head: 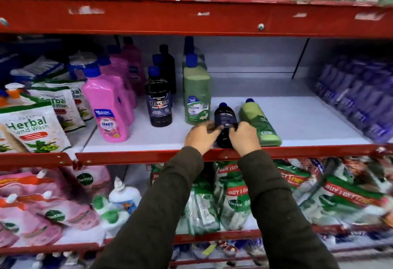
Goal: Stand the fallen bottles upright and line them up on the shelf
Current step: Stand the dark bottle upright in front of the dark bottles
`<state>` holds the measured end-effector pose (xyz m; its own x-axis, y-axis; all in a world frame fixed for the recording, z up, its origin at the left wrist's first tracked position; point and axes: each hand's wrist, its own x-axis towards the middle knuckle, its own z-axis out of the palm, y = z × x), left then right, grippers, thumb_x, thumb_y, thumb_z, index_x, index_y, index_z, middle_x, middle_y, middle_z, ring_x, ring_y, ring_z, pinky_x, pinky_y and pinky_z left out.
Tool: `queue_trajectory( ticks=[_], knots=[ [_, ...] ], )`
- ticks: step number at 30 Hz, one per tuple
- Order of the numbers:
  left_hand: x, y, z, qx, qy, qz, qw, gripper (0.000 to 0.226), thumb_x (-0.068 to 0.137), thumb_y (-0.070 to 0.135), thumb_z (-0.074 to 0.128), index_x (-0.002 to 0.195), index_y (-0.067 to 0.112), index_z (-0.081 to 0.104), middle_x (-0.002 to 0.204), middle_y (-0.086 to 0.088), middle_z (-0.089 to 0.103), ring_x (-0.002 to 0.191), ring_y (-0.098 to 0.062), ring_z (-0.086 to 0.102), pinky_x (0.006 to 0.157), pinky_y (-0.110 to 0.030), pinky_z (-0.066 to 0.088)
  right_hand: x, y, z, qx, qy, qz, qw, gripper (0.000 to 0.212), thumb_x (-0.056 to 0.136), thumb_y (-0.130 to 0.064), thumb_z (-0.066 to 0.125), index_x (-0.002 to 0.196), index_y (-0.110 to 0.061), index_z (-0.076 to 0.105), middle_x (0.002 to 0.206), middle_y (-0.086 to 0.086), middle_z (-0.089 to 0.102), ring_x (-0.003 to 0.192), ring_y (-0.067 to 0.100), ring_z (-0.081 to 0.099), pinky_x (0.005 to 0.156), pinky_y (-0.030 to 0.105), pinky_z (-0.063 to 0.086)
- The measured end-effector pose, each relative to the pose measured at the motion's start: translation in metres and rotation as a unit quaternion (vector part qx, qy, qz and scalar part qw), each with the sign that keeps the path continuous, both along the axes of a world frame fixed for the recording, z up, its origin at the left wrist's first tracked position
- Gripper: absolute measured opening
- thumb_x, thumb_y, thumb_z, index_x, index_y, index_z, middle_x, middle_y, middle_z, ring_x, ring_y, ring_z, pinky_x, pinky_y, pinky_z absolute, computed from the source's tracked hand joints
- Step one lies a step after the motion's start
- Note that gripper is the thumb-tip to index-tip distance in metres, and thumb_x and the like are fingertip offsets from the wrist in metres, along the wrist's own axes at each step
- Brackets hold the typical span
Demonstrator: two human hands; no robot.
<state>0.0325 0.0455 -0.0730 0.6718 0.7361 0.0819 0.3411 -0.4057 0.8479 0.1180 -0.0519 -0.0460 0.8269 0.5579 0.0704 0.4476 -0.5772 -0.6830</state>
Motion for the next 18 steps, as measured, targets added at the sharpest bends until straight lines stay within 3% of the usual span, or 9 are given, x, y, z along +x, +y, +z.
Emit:
queue_trajectory(
  ticks=[4,8,10,12,15,18],
  knots=[
    [-0.005,0.002,-0.003,0.020,-0.026,0.011,0.999,0.046,0.088,0.048,0.065,0.126,0.022,0.063,0.121,0.002,0.072,0.110,-0.017,0.067,0.101,-0.036,0.052,0.015,-0.005,-0.004,0.070,0.108,0.016,0.992,0.029,0.094,-0.024,0.061,0.109,0.000,0.059,0.116,0.024,0.066,0.108,0.038,0.064,0.086,0.036,0.049],
    [-0.012,-0.002,0.000,0.033,-0.114,-0.008,0.993,0.047,0.085,0.036,0.072,0.127,0.024,0.059,0.111,0.015,0.067,0.090,-0.001,0.065,0.088,-0.028,0.054,0.017,-0.019,0.000,0.261,0.260,0.054,0.928,0.028,0.086,0.000,0.069,0.112,-0.006,0.062,0.118,0.021,0.070,0.103,0.032,0.069,0.097,0.044,0.054],
    [-0.017,-0.001,0.001,0.014,-0.160,-0.023,0.987,0.049,0.083,0.025,0.075,0.129,0.021,0.056,0.113,0.015,0.064,0.089,-0.005,0.068,0.085,-0.025,0.056,0.011,-0.023,0.003,0.314,0.257,0.075,0.911,0.041,0.081,0.008,0.071,0.120,-0.002,0.062,0.118,0.016,0.070,0.110,0.030,0.067,0.100,0.041,0.053],
    [-0.024,-0.002,0.003,0.012,-0.210,-0.019,0.978,0.050,0.083,0.016,0.075,0.129,0.020,0.055,0.117,0.013,0.064,0.094,-0.010,0.068,0.083,-0.021,0.056,0.001,-0.022,0.006,0.345,0.225,0.083,0.907,0.051,0.078,0.009,0.074,0.125,-0.002,0.058,0.120,0.010,0.067,0.113,0.022,0.063,0.099,0.030,0.051],
    [-0.045,0.000,0.007,0.022,-0.270,0.002,0.963,0.046,0.085,0.009,0.070,0.124,0.028,0.055,0.118,0.021,0.065,0.102,-0.007,0.067,0.086,-0.019,0.053,-0.022,-0.010,0.011,0.372,0.188,0.120,0.901,0.054,0.077,0.006,0.076,0.124,-0.010,0.054,0.117,0.001,0.066,0.108,0.012,0.061,0.084,0.009,0.050],
    [-0.079,0.014,0.009,0.030,-0.288,0.040,0.956,0.050,0.086,0.009,0.067,0.119,0.043,0.052,0.114,0.035,0.062,0.097,0.002,0.066,0.080,-0.014,0.052,-0.048,0.014,0.010,0.373,0.168,0.164,0.897,0.054,0.078,0.004,0.077,0.125,-0.009,0.054,0.122,0.006,0.064,0.105,0.012,0.063,0.081,0.008,0.051]
  ],
)
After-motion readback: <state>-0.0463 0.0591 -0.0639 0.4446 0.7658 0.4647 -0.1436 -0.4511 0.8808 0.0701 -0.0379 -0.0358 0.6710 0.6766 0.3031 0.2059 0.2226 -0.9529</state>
